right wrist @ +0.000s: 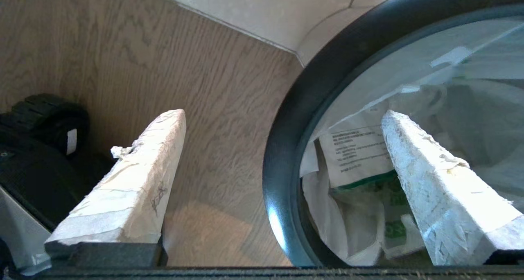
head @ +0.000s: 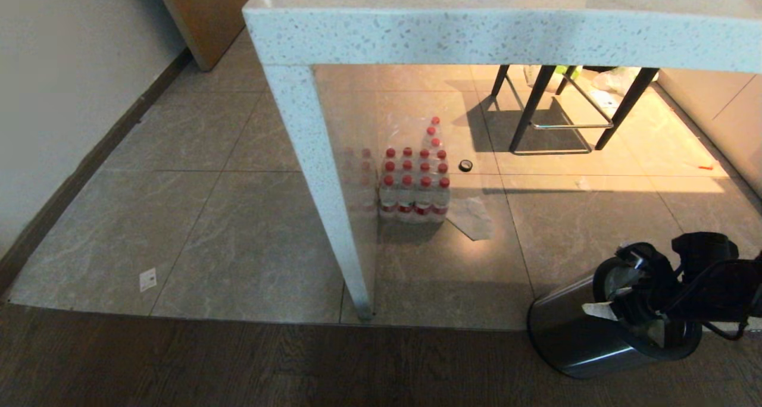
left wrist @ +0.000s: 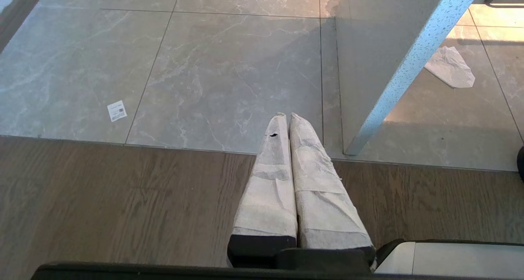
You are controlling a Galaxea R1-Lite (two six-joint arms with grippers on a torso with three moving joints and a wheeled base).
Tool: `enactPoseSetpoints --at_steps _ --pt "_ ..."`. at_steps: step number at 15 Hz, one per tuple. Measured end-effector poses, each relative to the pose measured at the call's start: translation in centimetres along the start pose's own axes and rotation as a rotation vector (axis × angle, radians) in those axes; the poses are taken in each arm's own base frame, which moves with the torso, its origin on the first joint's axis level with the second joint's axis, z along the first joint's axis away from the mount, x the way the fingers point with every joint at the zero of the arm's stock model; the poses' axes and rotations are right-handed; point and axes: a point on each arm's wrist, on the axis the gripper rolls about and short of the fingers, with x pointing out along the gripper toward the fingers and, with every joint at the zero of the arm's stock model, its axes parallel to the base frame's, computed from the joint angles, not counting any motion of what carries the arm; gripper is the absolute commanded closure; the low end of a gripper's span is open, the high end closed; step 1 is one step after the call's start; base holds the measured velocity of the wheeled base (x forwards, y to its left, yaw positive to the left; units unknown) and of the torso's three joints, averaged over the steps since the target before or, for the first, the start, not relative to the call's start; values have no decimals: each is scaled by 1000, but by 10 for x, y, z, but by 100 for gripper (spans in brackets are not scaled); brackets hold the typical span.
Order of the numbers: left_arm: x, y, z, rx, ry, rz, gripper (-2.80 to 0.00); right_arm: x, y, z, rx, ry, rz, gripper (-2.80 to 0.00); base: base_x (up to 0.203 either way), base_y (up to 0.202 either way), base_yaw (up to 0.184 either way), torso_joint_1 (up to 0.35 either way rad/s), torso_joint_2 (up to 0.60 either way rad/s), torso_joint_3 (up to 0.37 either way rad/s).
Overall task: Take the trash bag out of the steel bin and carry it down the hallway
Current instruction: Place the outer trash can on the ground
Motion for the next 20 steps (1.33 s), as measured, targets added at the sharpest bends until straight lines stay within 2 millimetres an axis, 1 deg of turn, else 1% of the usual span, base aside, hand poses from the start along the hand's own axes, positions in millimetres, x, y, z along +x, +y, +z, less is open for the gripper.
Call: enactPoseSetpoints --at_steps 5,9,12,15,20 --pt "0 0 0 0 0 0 0 27 -4 2 -19 2 19 -280 0 0 0 0 0 0" --pt "0 0 0 0 0 0 0 51 1 2 -36 21 51 -280 0 0 0 0 0 0" --pt "0 0 0 0 0 0 0 66 0 3 -48 19 61 -280 0 0 0 0 0 0" --pt "0 0 0 0 0 0 0 74 -3 5 -56 9 57 -280 0 0 0 0 0 0" --pt "0 0 0 0 0 0 0 77 -6 7 -73 -20 37 -280 0 0 0 0 0 0"
